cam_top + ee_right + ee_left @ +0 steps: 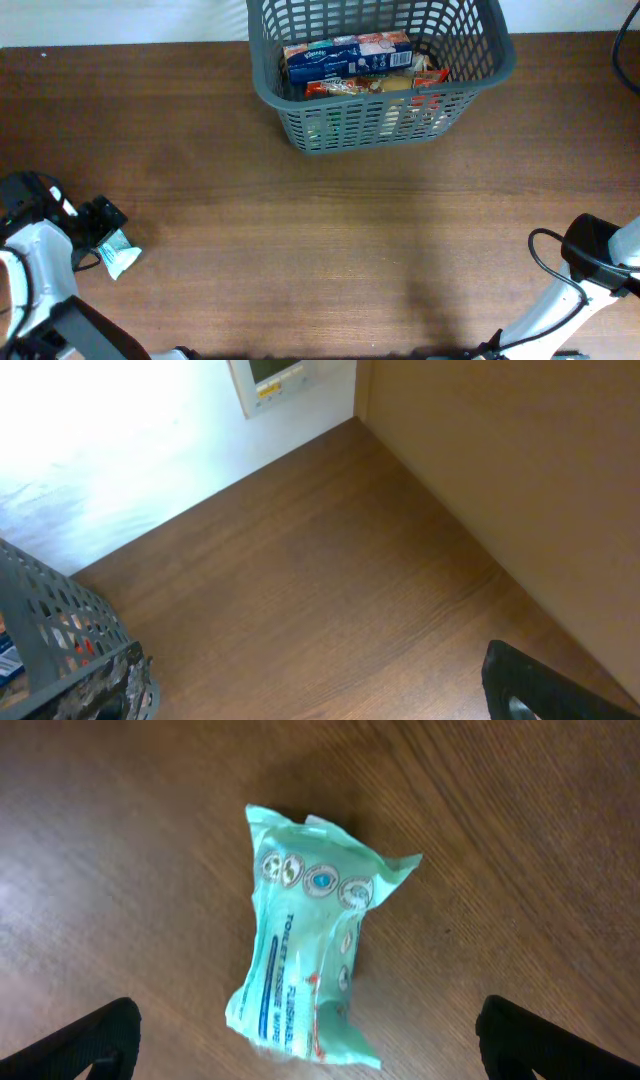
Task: Pack container
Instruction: 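Close the left gripper on the green wipes pouch and lift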
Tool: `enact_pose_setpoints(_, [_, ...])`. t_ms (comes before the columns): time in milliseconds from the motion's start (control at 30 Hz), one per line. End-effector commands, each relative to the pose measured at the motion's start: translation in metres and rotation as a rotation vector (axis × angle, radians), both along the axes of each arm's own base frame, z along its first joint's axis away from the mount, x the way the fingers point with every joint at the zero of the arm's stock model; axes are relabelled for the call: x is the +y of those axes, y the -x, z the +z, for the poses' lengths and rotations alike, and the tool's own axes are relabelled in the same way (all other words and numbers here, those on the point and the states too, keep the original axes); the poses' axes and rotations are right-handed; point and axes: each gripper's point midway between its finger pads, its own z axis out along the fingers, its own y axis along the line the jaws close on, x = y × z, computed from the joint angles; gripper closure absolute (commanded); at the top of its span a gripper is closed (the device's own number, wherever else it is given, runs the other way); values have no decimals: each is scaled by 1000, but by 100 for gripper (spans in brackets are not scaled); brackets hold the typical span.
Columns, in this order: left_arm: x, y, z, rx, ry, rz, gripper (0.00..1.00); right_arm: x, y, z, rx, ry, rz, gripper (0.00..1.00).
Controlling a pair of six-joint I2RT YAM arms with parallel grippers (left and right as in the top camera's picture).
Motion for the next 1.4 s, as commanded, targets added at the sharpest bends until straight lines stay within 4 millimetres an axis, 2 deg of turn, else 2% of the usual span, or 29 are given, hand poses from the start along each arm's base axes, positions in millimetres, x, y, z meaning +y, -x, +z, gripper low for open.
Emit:
enact_pose_setpoints(0, [-3, 1, -27, 56, 49, -53, 1, -1, 0, -4, 10, -11, -12, 1])
enact_pose_setpoints(200, [-7, 5, -59, 127, 109, -53, 1, -1, 0, -4, 10, -11, -12, 1])
enact_pose_setpoints(433, [-10, 10, -81, 177, 151, -53, 1, -1, 0, -4, 10, -11, -12, 2])
enact_pose_setpoints(933, [-3, 7, -83, 175, 119, -49, 2, -1, 0, -4, 10, -11, -12, 1])
enact_pose_setpoints(967, [-3, 7, -83, 174, 119, -49, 8, -1, 0, -4, 10, -11, -12, 1])
enact_pose_setpoints(1033, [-2, 7, -83, 172, 117, -48, 31, -1, 0, -4, 10, -11, -12, 1])
enact_pose_setpoints(1067, [-2, 6, -83, 171, 116, -47, 46, -1, 0, -4, 10, -11, -12, 1])
enact_pose_setpoints(1133, [-1, 6, -83, 170, 113, -39, 82, -1, 0, -4, 10, -11, -12, 1])
enact_pose_setpoints(1167, [-1, 6, -83, 169, 116, -25, 97, -1, 0, -4, 10, -11, -12, 1])
enact_pose_setpoints(1367, [-3, 5, -83, 149, 147, 124, 98, -1, 0, -4, 10, -11, -13, 1])
